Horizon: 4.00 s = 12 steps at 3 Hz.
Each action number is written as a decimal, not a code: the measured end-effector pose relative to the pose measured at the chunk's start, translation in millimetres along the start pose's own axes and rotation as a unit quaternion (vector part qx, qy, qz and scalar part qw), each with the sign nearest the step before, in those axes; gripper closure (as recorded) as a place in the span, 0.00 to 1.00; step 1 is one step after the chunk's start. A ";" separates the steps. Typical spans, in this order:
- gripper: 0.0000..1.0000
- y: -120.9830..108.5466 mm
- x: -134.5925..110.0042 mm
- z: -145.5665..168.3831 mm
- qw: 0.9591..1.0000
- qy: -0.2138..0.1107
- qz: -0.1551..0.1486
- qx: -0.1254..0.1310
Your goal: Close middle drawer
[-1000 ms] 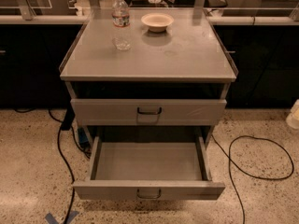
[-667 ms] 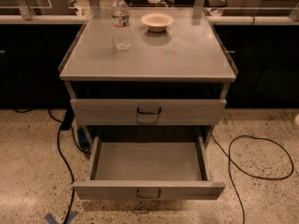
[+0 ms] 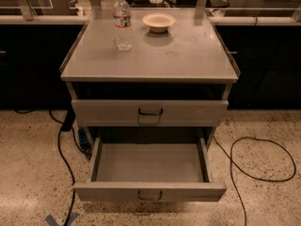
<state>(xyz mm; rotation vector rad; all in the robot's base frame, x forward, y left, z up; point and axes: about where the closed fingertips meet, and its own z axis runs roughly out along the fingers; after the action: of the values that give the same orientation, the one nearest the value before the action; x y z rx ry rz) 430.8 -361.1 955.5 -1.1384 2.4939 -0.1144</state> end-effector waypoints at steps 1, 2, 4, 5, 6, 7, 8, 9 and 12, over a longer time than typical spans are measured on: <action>0.00 -5.5 26.6 2.0 0.998 -0.024 0.058 0.000; 0.00 1.2 35.8 15.6 0.998 -0.007 0.064 0.001; 0.00 29.7 80.9 70.7 0.998 0.040 0.036 0.014; 0.00 29.7 80.9 70.7 0.998 0.040 0.036 0.014; 0.00 26.6 84.4 74.2 0.999 0.023 0.039 -0.015; 0.00 26.6 84.4 74.0 0.999 0.022 0.040 -0.015; 0.00 14.1 97.9 71.7 0.997 0.013 0.077 -0.019; 0.00 0.5 118.9 74.1 0.994 -0.006 0.105 -0.014; 0.00 21.3 142.1 117.4 0.998 0.017 0.017 0.062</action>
Offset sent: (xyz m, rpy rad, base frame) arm -0.0234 -0.0303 -0.0509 0.0272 0.0386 -0.1450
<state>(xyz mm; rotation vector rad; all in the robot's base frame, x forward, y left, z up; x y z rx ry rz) 376.9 -441.8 797.4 -1.0513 2.4957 -0.2777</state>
